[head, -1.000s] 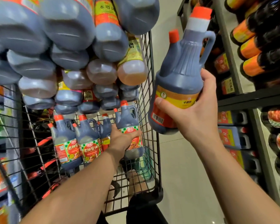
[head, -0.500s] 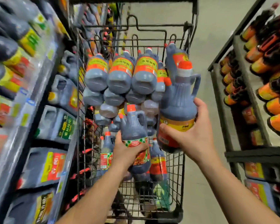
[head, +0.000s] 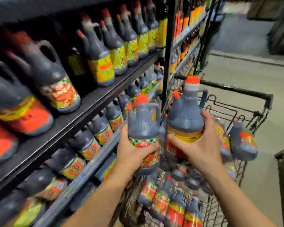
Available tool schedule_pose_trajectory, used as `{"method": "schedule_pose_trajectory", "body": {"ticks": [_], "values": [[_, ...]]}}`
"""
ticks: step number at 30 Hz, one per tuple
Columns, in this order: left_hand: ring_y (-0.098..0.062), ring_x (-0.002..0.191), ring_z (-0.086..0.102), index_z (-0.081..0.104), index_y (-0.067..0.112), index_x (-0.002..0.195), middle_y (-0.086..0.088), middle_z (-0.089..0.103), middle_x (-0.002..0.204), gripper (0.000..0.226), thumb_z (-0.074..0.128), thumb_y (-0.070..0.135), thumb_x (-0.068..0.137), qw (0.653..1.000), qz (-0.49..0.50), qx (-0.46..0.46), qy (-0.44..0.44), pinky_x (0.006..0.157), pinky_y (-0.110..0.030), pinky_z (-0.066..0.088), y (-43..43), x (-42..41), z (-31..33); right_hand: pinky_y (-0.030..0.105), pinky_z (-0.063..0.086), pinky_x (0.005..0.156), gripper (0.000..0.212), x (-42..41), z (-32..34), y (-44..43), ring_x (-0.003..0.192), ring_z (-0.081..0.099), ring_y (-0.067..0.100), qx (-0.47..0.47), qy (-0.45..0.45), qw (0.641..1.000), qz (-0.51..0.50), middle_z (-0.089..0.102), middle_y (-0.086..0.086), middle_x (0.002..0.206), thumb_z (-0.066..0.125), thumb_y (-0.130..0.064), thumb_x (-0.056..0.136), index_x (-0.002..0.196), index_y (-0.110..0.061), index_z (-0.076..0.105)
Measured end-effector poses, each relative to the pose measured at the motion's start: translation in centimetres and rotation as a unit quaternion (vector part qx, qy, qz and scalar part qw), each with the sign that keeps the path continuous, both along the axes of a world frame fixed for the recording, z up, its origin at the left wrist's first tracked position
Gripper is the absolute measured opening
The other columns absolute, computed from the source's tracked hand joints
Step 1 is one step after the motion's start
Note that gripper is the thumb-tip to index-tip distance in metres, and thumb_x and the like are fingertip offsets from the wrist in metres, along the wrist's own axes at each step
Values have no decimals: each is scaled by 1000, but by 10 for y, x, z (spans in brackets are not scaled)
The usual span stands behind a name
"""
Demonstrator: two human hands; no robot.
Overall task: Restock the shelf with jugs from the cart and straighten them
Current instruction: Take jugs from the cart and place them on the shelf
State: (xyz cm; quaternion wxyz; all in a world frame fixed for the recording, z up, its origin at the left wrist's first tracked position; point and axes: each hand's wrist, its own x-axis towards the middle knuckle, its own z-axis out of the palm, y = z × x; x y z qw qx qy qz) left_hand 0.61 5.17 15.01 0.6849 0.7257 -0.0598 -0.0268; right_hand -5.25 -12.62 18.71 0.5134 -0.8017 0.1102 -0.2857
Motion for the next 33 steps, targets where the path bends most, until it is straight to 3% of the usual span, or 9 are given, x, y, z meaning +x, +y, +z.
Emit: {"method": "schedule_pose_trajectory", "body": {"ticks": [4, 9, 13, 17, 20, 23, 27, 30, 33], "values": [[-1, 92, 68, 51, 34, 113, 20, 69, 104, 83, 91, 41, 41, 996, 56, 5, -64, 72, -16, 51, 51, -3, 44, 1, 36, 88, 100, 11, 32, 50, 104, 52, -6, -4, -39, 997, 62, 51, -16, 118, 95, -31, 49, 131, -23, 38], [-7, 100, 68, 50, 35, 120, 13, 69, 112, 86, 93, 35, 45, 988, 103, -14, -117, 80, -29, 56, 119, -26, 85, 1, 37, 84, 100, 7, 60, 115, 100, 54, -14, -9, -74, 991, 115, 55, -15, 118, 95, -31, 51, 133, -18, 40], [-5, 105, 66, 47, 37, 126, 17, 66, 117, 90, 93, 32, 48, 980, 123, -15, -156, 82, -24, 56, 175, -53, 111, 6, 41, 85, 94, -7, 76, 167, 106, 52, -16, -14, -91, 985, 143, 50, -37, 115, 93, -37, 53, 130, -28, 40], [-3, 107, 65, 47, 35, 128, 19, 64, 119, 90, 92, 28, 50, 971, 147, -18, -189, 81, -18, 53, 227, -84, 130, 6, 42, 83, 95, -23, 86, 217, 105, 55, -13, -4, -95, 981, 169, 54, -33, 114, 92, -34, 53, 132, -27, 40], [-4, 104, 66, 49, 34, 124, 17, 66, 115, 84, 91, 25, 51, 964, 163, -12, -211, 78, -17, 52, 265, -108, 135, -1, 38, 78, 92, -37, 91, 256, 102, 53, -19, -7, -103, 976, 193, 51, -43, 110, 92, -29, 54, 128, -33, 38], [-3, 103, 66, 49, 33, 123, 18, 65, 114, 84, 91, 24, 51, 956, 188, -2, -226, 77, -14, 51, 301, -128, 136, -2, 37, 78, 94, -49, 93, 294, 102, 52, -20, -3, -104, 969, 223, 53, -34, 112, 93, -25, 54, 131, -27, 39], [0, 105, 65, 46, 30, 128, 22, 63, 118, 90, 91, 30, 51, 944, 230, 16, -234, 78, -11, 50, 346, -153, 133, 0, 40, 77, 95, -63, 89, 343, 100, 54, -19, 1, -91, 959, 268, 55, -38, 109, 93, -24, 54, 131, -32, 38], [2, 108, 62, 44, 36, 129, 26, 60, 119, 90, 90, 35, 51, 933, 258, 52, -245, 79, -9, 48, 377, -171, 130, 7, 43, 81, 93, -70, 85, 376, 100, 57, -13, 17, -80, 952, 294, 56, -27, 113, 92, -26, 55, 131, -29, 39], [2, 108, 62, 43, 44, 126, 25, 59, 119, 89, 90, 35, 52, 922, 285, 80, -248, 79, -8, 48, 402, -188, 126, 2, 42, 75, 88, -77, 82, 405, 97, 55, -19, 33, -71, 948, 308, 56, -36, 104, 88, -35, 53, 125, -40, 37]]}}
